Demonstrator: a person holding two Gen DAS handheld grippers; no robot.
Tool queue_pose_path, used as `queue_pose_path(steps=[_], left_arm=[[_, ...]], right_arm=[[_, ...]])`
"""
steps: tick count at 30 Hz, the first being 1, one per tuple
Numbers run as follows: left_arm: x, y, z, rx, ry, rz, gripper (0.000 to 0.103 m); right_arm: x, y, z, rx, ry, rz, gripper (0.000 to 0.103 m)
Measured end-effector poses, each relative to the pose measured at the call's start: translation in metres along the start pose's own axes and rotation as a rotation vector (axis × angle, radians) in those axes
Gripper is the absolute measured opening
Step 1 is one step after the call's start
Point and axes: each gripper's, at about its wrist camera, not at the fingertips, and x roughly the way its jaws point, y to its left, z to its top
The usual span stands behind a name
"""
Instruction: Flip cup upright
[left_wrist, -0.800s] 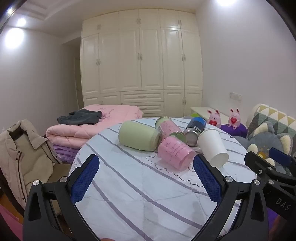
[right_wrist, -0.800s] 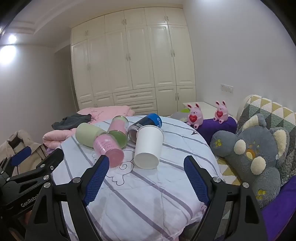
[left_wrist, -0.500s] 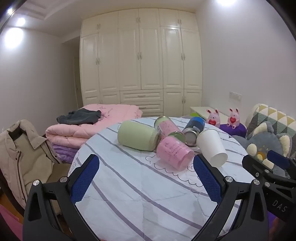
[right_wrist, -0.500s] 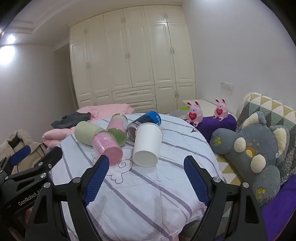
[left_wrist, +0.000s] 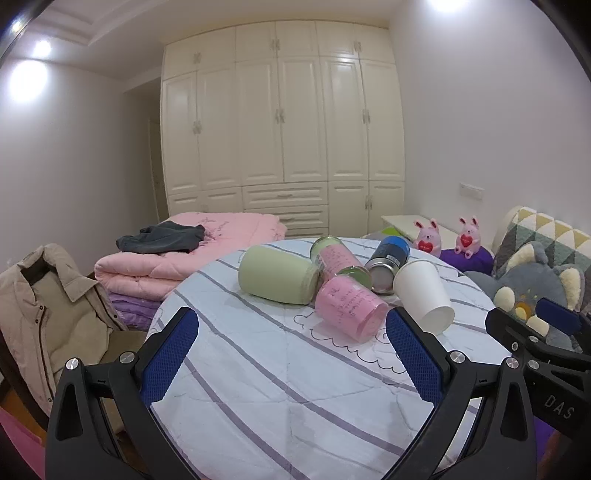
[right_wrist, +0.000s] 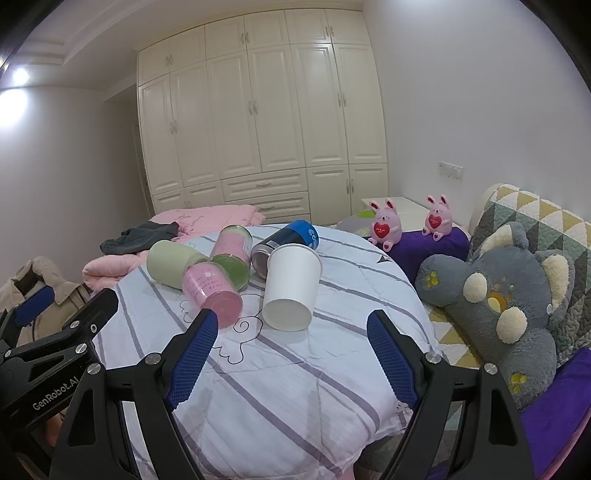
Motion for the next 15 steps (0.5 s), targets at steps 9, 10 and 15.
queue_pose_path(steps=[9, 10, 15], left_arm=[[-0.0011, 0.0032, 0.0013, -0.024, -0.004, -0.017, 0.103], [-0.0016, 0.0035, 0.0013, -0.025, -0.005, -0.019, 0.103], [-0.0031, 0.0039, 0.0014, -0.026, -0.006, -0.019, 0.103]], right_arm=[[-0.002, -0.0005, 0.0014, 0.002, -0.002, -0.008, 0.084], [-0.0018, -0.0005, 0.0014, 0.004, -0.001, -0.007, 0.084], [-0.003, 0.0014, 0.0014, -0.003, -0.003, -0.021, 0.084]])
